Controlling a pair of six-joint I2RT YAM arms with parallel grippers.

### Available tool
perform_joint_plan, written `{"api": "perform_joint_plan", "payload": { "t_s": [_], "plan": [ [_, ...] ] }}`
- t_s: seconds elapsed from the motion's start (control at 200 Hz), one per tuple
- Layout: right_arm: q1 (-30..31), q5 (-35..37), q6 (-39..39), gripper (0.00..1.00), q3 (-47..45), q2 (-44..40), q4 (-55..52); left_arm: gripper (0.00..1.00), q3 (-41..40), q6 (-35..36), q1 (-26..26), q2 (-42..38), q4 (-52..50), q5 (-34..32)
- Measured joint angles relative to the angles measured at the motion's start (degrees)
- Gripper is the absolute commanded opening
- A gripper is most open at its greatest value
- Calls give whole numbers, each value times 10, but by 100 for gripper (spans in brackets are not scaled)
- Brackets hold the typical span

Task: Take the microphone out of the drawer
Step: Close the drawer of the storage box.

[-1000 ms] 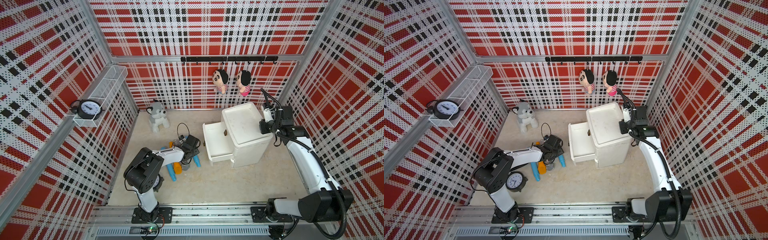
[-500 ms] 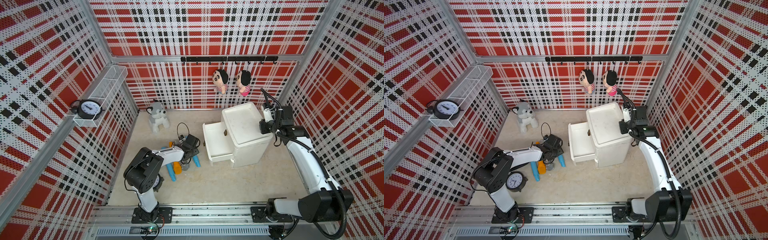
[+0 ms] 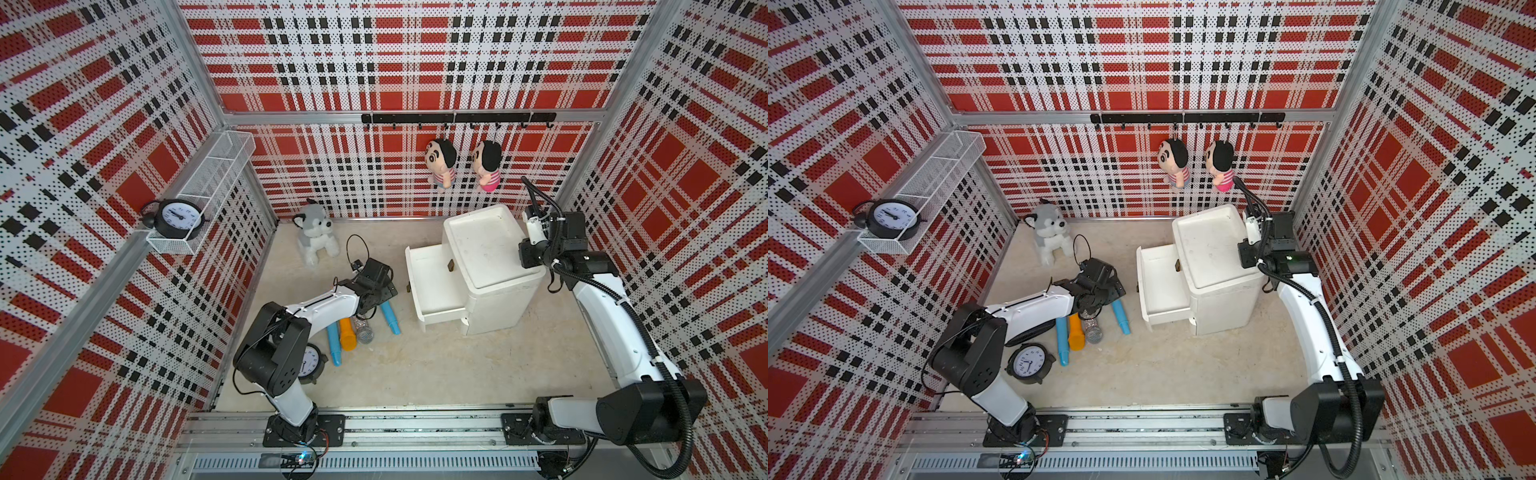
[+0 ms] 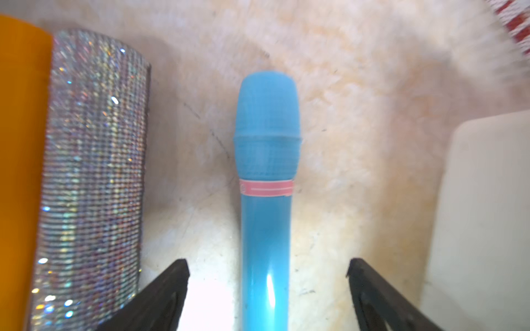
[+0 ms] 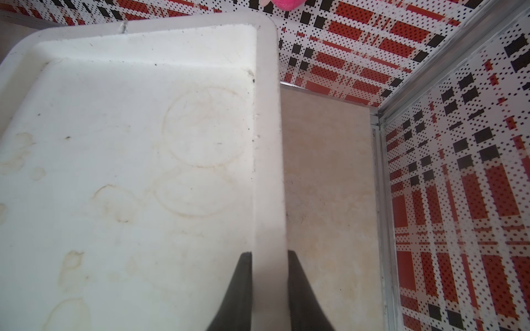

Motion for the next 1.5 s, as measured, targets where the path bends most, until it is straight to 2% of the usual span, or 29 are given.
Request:
{"api": "perform_joint_plan", "payload": {
  "t_s": [0.351, 0.706, 1.498],
  "plan": [
    [0, 0, 0, 0, 0, 0, 0, 100, 33, 37, 16, -15, 45, 75],
    [0, 0, 0, 0, 0, 0, 0, 98, 44, 38, 5, 34, 81, 124],
    [-10, 10, 2, 0, 0, 0, 0, 98, 150, 36, -50, 66, -12, 105]
  ]
}}
